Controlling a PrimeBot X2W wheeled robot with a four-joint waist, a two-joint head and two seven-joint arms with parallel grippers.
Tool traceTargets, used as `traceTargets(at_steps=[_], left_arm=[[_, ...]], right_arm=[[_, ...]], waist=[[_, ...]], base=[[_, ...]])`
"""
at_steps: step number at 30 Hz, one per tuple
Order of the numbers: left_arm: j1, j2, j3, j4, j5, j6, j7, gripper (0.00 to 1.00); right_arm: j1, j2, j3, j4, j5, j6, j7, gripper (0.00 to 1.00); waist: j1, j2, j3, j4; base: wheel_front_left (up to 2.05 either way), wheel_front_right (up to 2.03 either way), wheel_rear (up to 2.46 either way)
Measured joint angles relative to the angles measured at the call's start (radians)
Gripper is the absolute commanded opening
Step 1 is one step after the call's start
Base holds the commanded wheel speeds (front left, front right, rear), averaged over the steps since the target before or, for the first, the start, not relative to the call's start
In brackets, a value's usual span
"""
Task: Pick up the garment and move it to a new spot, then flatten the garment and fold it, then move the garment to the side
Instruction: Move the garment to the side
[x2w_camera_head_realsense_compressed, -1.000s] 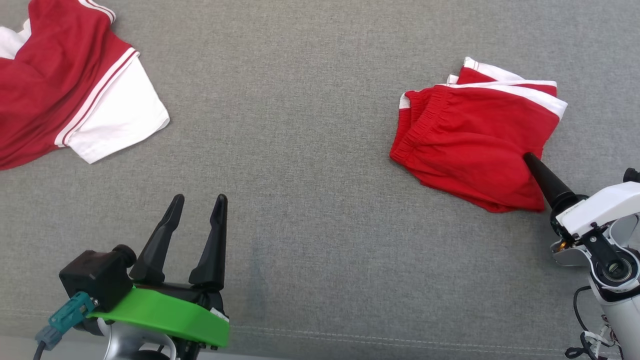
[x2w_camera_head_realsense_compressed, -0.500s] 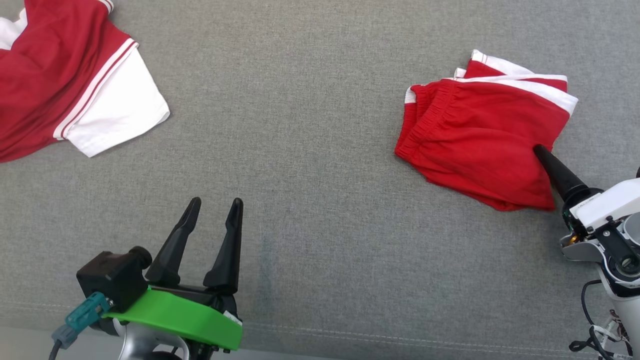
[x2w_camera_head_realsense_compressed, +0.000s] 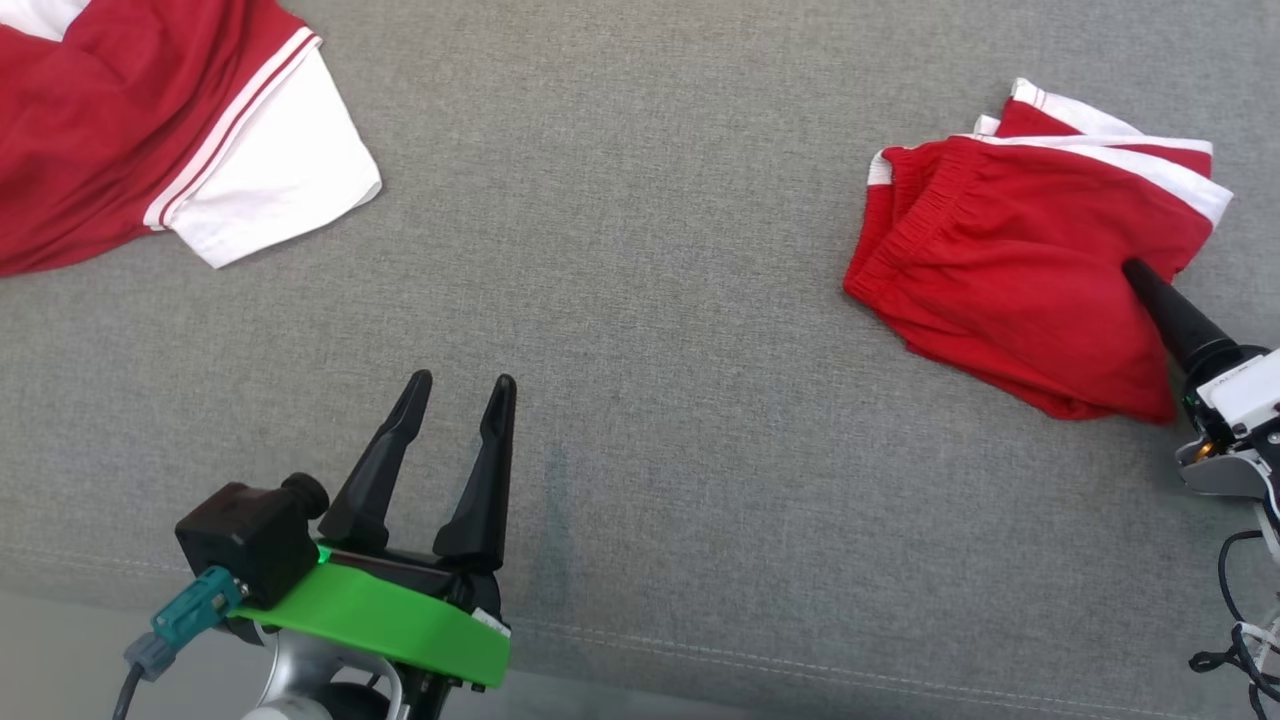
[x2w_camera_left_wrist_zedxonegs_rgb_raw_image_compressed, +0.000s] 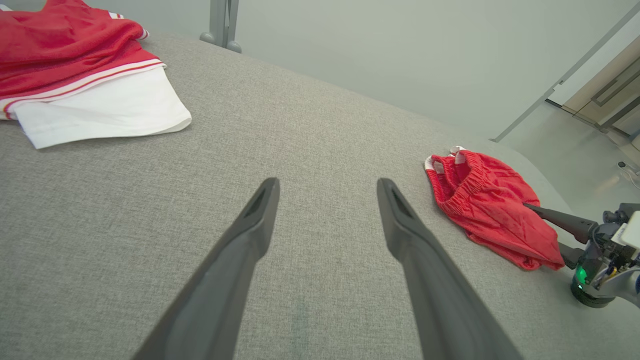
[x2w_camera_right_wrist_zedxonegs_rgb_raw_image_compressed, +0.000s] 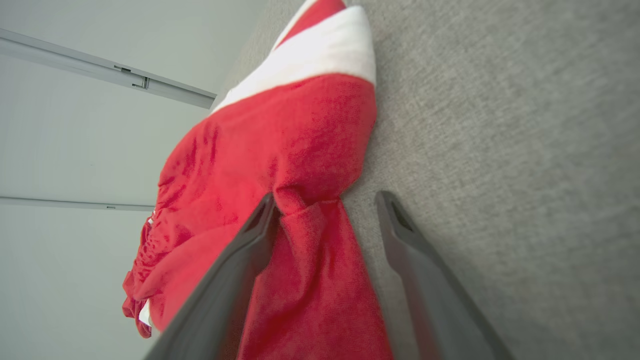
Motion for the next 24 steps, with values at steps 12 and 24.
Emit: traceTargets(at_steps=[12, 24], left_arm=[[-0.019, -0.015, -0.014, 0.066, -0.008, -0.008, -0.026, 1.0], [-0.007, -0.015, 0.021, 0.061, -0.009, -0.008, -0.04, 1.0]], right_arm=[[-0.057, -0.014, 0.051, 0.012, -0.037, -0.009, 0.024, 0.0], [-0.057, -0.057, 0.116, -0.002, -0.102, -0.014, 0.086, 0.0]], waist=[[0.0, 0.0, -0.01, 0.06], [0.0, 0.0, -0.053, 0.032]], base=[[0.0, 0.0, 0.0], [0.0, 0.0, 0.0]])
